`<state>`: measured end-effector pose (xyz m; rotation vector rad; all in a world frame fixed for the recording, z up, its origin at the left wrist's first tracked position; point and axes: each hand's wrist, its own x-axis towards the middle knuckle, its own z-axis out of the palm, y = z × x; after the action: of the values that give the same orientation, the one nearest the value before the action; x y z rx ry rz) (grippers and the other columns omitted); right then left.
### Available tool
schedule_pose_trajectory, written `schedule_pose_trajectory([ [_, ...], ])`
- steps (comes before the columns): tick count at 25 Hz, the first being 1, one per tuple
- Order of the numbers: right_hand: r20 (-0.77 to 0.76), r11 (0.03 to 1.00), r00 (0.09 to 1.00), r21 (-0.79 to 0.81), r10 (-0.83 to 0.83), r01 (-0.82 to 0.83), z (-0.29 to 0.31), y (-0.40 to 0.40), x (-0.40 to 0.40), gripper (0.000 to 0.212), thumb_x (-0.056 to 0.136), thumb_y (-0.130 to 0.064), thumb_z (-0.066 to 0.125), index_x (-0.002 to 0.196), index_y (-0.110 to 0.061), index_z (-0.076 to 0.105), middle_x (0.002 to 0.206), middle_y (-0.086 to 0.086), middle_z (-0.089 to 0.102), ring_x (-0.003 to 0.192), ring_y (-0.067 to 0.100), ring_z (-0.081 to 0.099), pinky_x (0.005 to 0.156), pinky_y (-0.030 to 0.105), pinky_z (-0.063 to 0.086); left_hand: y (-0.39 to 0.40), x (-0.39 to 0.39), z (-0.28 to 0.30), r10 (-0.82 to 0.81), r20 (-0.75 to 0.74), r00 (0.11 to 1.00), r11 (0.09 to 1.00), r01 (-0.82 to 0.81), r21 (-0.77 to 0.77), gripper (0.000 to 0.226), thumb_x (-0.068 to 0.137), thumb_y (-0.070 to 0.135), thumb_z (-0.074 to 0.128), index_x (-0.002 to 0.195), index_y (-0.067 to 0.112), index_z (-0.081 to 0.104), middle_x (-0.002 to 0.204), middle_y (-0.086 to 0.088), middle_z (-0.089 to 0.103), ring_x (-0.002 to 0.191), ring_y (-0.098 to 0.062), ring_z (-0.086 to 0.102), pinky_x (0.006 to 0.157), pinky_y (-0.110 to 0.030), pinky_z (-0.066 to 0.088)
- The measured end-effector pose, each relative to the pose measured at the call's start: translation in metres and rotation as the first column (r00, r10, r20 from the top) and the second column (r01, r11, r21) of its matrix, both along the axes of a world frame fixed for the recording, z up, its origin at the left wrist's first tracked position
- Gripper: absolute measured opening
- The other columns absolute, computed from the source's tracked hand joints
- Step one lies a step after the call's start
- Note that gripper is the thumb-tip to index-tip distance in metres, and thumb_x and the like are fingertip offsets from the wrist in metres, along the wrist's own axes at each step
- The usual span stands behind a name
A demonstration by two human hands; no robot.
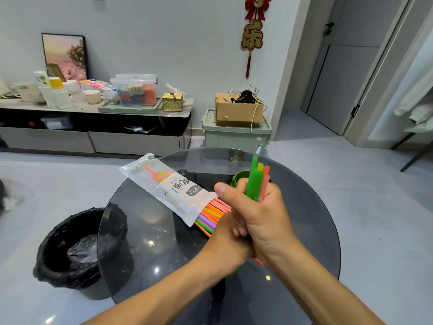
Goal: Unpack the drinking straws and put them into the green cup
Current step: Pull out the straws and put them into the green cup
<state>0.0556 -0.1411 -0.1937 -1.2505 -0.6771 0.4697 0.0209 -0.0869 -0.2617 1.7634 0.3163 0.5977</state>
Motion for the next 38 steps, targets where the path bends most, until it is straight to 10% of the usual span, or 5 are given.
schedule_pose_trajectory([
  [11, -0.374, 0.890, 0.918, 0.365, -0.128, 0.273, 0.081, 0.029, 0.138, 0.051, 0.086, -0.019, 0.067, 0.048, -0.021, 0.033, 0.035, -0.006, 0.024, 0.028, 0.009, 0.022, 0.035, 0.017, 0.023, 0.046, -0.004, 0.005, 0.316, -0.086, 0.945, 0.947, -0.320, -0.038, 0.038, 0.063, 0.025, 0.083, 0.093, 0.037, 0.063, 0.100, 0.009, 0.068, 0.092, -0.009, 0.062, 0.080, -0.025, 0.052],
  [21, -0.397, 0.958, 0.892, 0.091, -0.215, 0.271, -0.035, 0.068, 0.172, 0.024, 0.082, -0.019, 0.077, 0.084, -0.011, 0.055, 0.043, -0.003, 0.049, 0.046, 0.013, 0.054, 0.067, 0.033, 0.057, 0.054, -0.004, -0.006, 0.290, -0.196, 0.937, 0.954, -0.299, -0.019, 0.017, 0.080, 0.011, 0.072, 0.084, 0.027, 0.070, 0.080, 0.008, 0.068, 0.071, -0.002, 0.065, 0.071, -0.033, 0.060],
  [28, -0.228, 0.973, 0.973, -0.213, 0.038, -0.088, -0.047, 0.026, 0.167, 0.069, 0.059, -0.047, 0.081, 0.115, -0.010, 0.065, 0.119, 0.004, 0.070, 0.121, 0.017, 0.058, 0.112, 0.043, 0.035, 0.059, -0.006, -0.002, 0.305, -0.175, 0.936, 0.951, -0.308, 0.011, 0.021, 0.080, 0.005, 0.068, 0.080, 0.026, 0.069, 0.084, -0.002, 0.071, 0.067, 0.004, 0.063, 0.055, -0.010, 0.050],
  [33, -0.068, 0.672, 0.996, -0.735, 0.063, -0.092, -0.065, -0.027, 0.169, 0.035, 0.077, -0.023, 0.082, 0.104, -0.007, 0.066, 0.109, 0.014, 0.072, 0.097, 0.017, 0.064, 0.085, 0.031, 0.050, 0.069, -0.018, 0.001, 0.336, -0.208, 0.918, 0.923, -0.278, 0.266, 0.015, 0.083, 0.012, 0.067, 0.092, 0.024, 0.070, 0.096, 0.004, 0.071, 0.091, -0.012, 0.065, 0.077, -0.025, 0.054],
  [38, 0.276, 0.585, 0.903, -0.810, 0.328, 0.035, -0.079, -0.019, 0.115, 0.014, 0.090, -0.030, 0.064, 0.085, -0.020, 0.072, 0.079, -0.003, 0.068, 0.075, 0.011, 0.061, 0.067, 0.026, 0.047, 0.083, -0.032, -0.010, 0.329, -0.562, 0.759, 0.734, 0.168, 0.658, 0.049, 0.093, 0.040, 0.055, 0.141, 0.038, 0.046, 0.156, -0.004, 0.030, 0.143, -0.025, 0.022, 0.115, -0.040, 0.028],
])
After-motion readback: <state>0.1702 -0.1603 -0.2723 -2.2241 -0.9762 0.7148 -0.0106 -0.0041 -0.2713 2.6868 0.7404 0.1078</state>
